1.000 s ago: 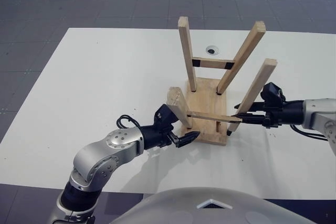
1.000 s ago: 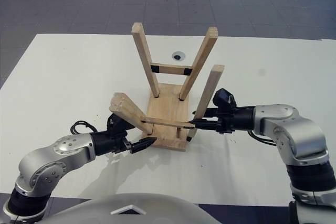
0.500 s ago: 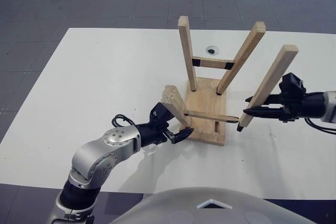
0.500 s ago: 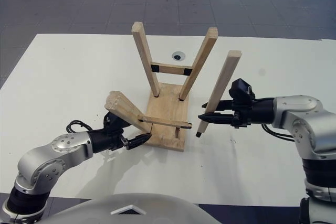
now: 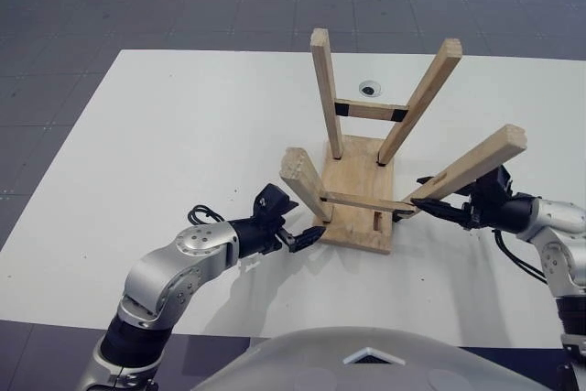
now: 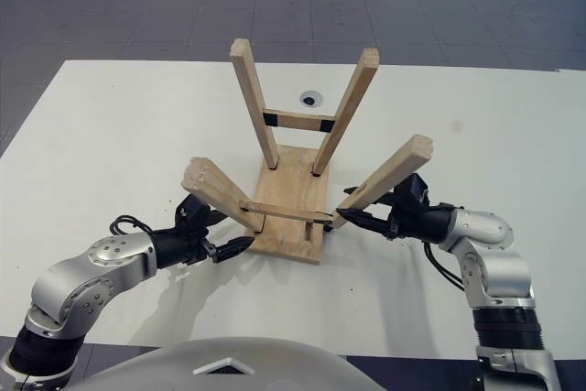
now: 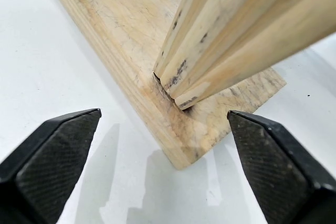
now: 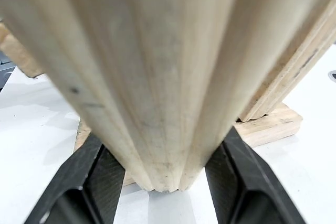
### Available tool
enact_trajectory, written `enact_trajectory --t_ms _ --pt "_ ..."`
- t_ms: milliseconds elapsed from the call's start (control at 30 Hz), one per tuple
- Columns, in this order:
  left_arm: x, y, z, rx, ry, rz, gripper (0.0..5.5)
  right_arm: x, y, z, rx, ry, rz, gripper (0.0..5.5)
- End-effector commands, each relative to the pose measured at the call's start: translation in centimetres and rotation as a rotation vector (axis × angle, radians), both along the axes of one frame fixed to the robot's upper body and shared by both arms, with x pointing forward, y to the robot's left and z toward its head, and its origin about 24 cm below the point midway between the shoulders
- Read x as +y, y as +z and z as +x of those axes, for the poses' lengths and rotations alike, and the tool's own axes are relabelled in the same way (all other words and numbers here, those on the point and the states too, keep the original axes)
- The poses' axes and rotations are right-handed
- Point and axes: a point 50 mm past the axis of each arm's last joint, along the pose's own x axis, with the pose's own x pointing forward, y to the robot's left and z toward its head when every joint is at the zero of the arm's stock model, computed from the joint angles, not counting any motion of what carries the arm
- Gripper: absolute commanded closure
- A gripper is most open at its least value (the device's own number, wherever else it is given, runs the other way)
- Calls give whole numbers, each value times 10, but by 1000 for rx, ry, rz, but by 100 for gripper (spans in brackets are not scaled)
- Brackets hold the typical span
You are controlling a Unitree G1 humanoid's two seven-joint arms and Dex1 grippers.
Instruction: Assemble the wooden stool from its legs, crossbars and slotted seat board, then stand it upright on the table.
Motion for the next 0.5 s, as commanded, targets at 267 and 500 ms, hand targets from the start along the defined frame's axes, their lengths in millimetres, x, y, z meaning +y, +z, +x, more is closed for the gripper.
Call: enact_trajectory --t_ms 267,500 --pt "6 0 2 -1 1 24 103 -33 -8 2 141 -175 273 348" --pt "8 -2 1 11 7 29 103 -7 33 -9 125 -25 433 348"
